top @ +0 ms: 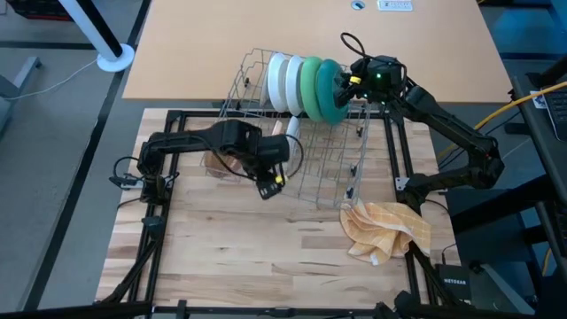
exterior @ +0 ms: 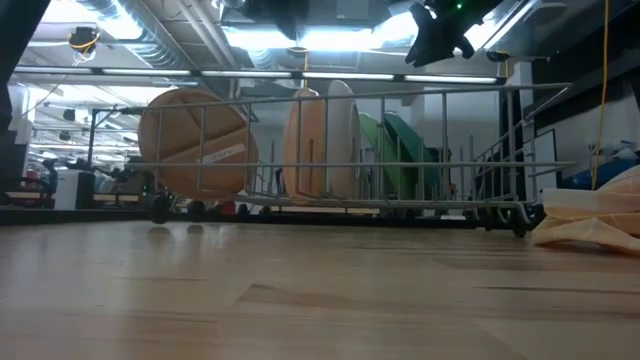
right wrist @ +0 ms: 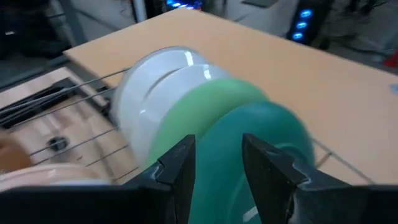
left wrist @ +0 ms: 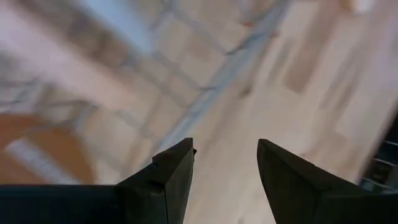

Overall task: Sort dishes
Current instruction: Adjust the brown plate in the dishwasher

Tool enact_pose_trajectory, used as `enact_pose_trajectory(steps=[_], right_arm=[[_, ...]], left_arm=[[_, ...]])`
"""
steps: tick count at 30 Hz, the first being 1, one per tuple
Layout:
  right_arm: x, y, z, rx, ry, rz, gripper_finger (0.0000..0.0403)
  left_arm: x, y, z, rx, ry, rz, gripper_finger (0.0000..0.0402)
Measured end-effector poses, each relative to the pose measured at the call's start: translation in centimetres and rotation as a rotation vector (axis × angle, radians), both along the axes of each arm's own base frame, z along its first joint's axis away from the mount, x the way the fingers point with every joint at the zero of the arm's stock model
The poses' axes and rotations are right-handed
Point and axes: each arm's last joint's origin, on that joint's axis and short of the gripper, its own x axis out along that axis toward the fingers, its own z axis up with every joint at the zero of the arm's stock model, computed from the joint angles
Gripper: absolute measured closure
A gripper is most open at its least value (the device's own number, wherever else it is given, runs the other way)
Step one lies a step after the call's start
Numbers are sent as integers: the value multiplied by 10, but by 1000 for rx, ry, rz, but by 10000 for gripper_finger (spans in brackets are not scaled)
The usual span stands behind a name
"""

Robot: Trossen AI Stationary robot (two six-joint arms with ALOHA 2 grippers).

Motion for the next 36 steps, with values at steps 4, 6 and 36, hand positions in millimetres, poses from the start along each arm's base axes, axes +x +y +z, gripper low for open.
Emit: enact_pose_trajectory(steps=[4, 6, 36], right_arm=[[1, 2, -2, 37, 0, 68, 265], [1, 3, -4, 58, 4, 96, 265], [-4, 9, -18, 154, 150, 155, 265]], left_arm=[[-13, 21, 9, 97, 60, 111, 233], [-16, 33, 14, 132, 37, 140, 233], [-81, 181, 27, 47, 12, 544, 233]])
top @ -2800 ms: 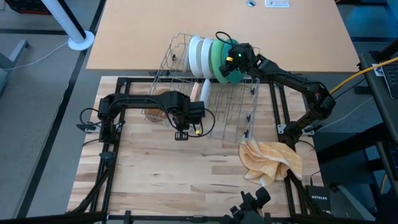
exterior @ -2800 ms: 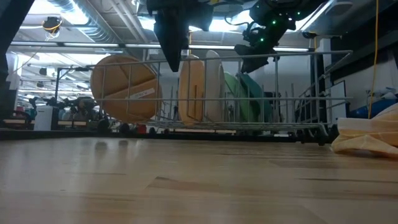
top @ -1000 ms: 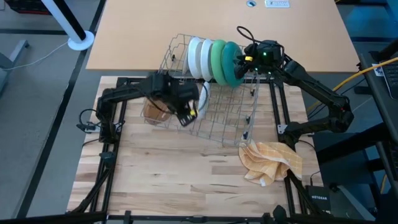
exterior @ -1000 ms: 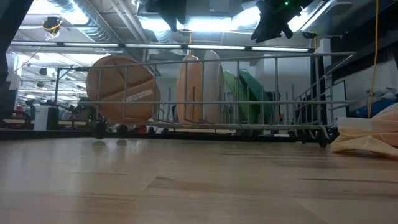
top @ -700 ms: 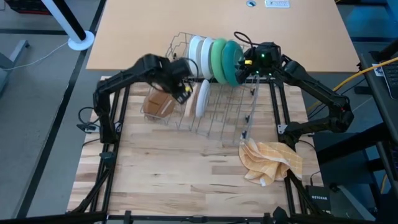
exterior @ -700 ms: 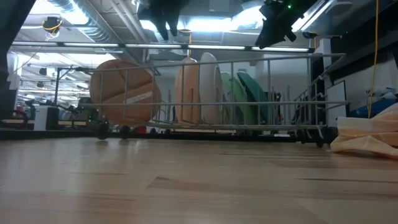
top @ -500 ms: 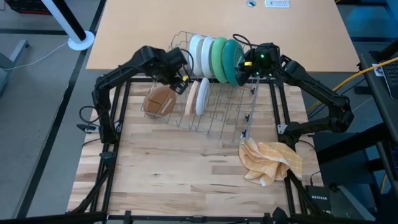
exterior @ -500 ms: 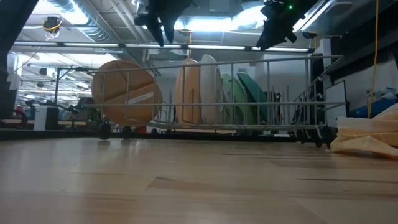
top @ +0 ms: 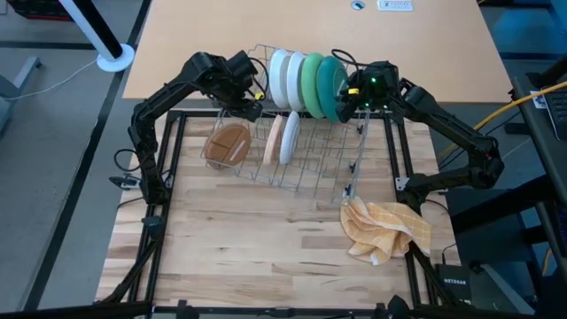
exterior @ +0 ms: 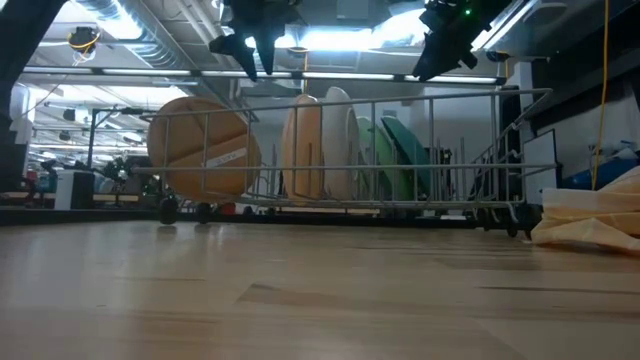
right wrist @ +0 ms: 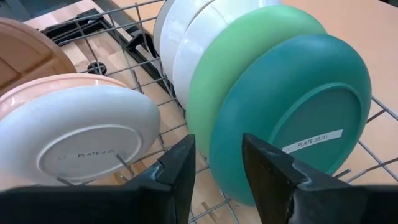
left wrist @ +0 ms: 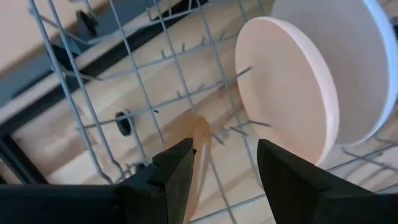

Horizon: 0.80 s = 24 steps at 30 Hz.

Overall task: Sort dishes
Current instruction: Adjust the brown plate in the dishwasher

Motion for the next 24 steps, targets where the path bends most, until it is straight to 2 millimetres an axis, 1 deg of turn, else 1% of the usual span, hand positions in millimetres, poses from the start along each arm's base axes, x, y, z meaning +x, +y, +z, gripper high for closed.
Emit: enact_pose_trajectory(steps=[3, 9, 16, 19, 24], right_arm=[[0, 0, 0, 1, 2, 0, 265], [-2, 2, -4, 23, 54, 12, 265], [-4, 4, -8, 33, 106, 32, 265], [-5, 4, -8, 35, 108, 32, 265], [-4, 4, -8, 35, 108, 32, 265]], left_arm=[[-2, 5, -5, -2, 27, -32, 233], [-4, 13, -30, -125, 66, -108, 233], [-9, 23, -53, -178, 137, -135, 233], [-13, 27, -61, -194, 158, -132, 233], [-17, 31, -65, -215, 164, -111, 233]])
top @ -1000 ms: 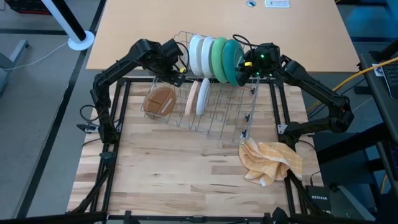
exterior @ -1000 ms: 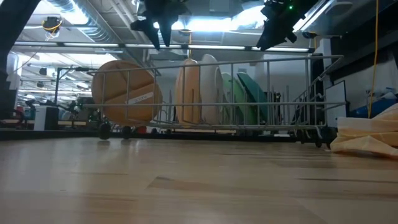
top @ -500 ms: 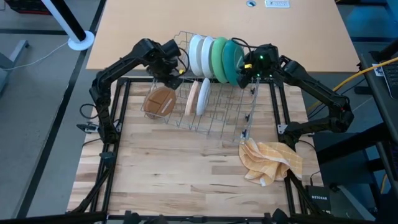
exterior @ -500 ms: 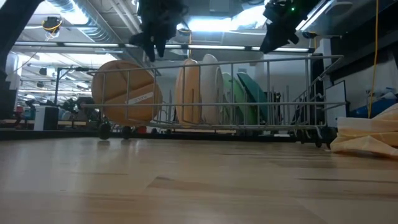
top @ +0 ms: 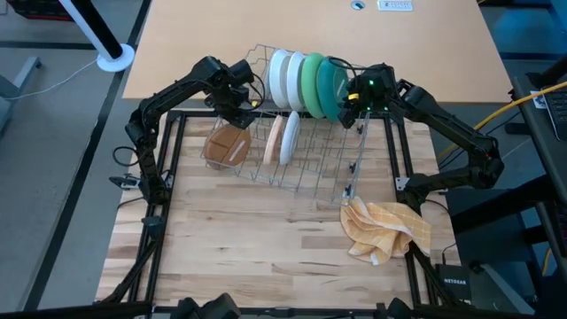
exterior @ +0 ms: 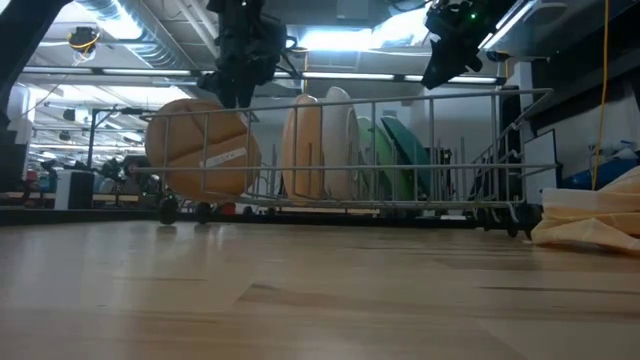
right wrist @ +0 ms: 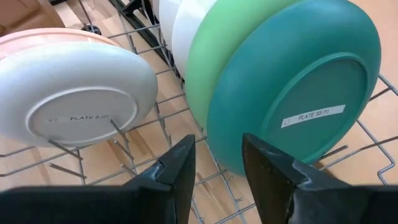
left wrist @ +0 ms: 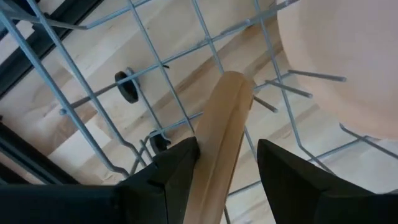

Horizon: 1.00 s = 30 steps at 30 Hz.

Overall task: Sort dishes
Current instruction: Adjust the brown plate in the dishwasher

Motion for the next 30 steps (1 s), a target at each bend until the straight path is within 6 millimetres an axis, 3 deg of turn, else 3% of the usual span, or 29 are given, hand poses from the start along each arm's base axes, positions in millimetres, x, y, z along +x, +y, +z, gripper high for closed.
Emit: enact_pose_trajectory(steps=[30], right_arm=[[0, 0, 0, 0, 0, -1, 265]], left_arm=[[-10, 11, -1, -35, -26, -21, 233]])
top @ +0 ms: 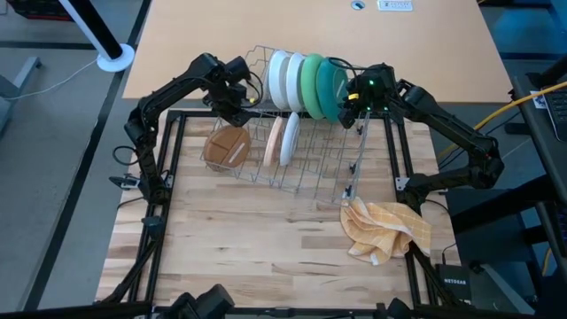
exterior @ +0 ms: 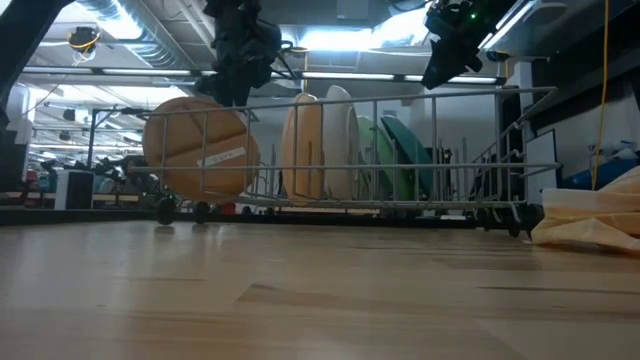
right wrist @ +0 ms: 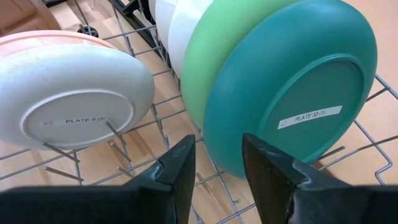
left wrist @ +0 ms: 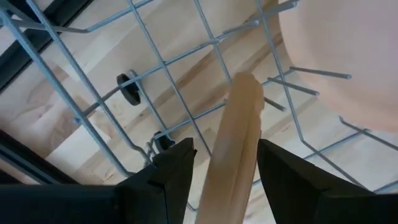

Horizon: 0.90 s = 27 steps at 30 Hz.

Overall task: Sort dishes
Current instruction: Adjust the brown plate in the dishwasher

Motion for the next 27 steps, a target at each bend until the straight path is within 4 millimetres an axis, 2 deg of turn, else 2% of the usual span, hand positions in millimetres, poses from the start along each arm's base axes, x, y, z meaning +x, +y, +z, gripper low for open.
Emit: enact_pose_trajectory(steps=[20, 27], right_arm=[[-1, 1, -2, 14, 17, 0, 265], [-1, 1, -2, 14, 17, 0, 265]], left_arm=[[1, 0, 0, -52, -48, -1, 233], [0, -3, -18, -108, 3, 6, 233]])
